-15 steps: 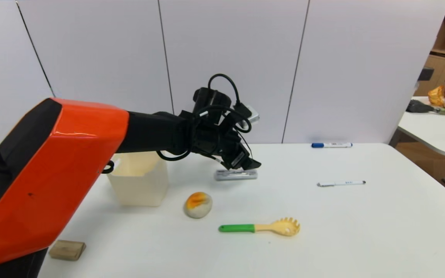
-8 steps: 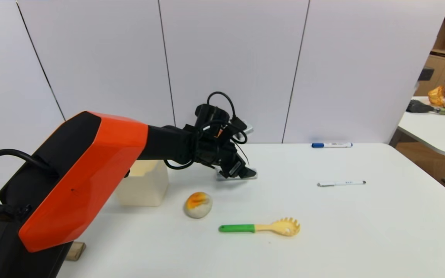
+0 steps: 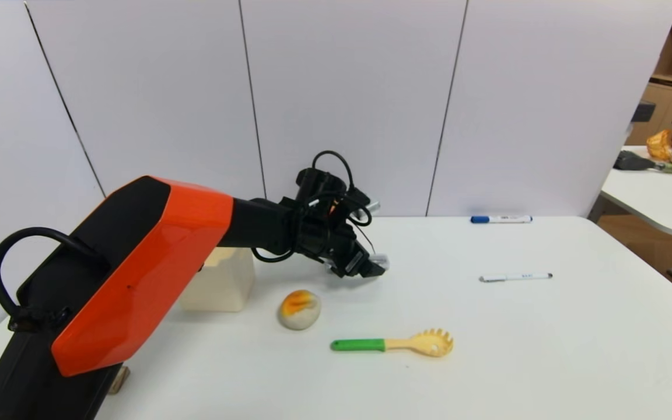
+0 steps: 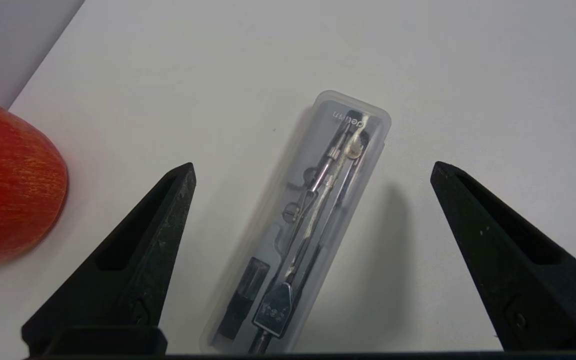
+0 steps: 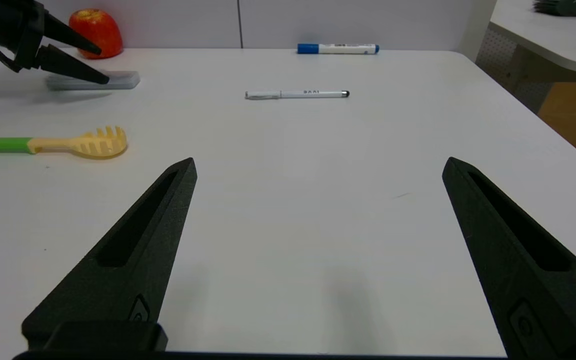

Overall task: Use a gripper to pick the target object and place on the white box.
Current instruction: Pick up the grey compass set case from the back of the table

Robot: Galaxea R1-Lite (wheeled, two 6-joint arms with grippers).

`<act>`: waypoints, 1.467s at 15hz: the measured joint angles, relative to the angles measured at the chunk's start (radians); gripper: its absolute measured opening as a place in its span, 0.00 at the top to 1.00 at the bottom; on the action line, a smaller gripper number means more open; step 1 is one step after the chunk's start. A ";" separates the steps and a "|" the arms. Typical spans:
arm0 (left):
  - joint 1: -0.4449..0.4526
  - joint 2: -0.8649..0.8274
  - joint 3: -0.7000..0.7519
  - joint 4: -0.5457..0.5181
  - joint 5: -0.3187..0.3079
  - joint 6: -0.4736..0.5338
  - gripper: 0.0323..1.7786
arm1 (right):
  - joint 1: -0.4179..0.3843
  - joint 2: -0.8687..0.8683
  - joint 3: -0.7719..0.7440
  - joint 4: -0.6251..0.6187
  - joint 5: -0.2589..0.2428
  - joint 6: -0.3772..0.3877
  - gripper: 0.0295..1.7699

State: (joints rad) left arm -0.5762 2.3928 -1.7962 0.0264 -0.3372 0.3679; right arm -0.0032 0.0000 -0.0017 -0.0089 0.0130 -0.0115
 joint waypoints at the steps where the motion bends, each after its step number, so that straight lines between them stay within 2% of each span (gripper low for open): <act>1: 0.000 0.002 0.000 0.001 -0.008 0.000 0.05 | 0.000 0.000 0.000 0.000 0.000 0.000 0.04; 8: -0.002 0.008 0.012 0.001 -0.038 -0.042 0.05 | 0.000 0.000 0.000 0.000 0.000 0.000 0.04; 22: 0.000 0.015 0.022 0.000 -0.042 -0.059 0.05 | 0.000 0.000 0.000 0.000 0.000 -0.001 0.04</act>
State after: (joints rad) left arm -0.5762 2.4077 -1.7740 0.0260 -0.3796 0.3087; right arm -0.0032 0.0000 -0.0017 -0.0089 0.0130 -0.0123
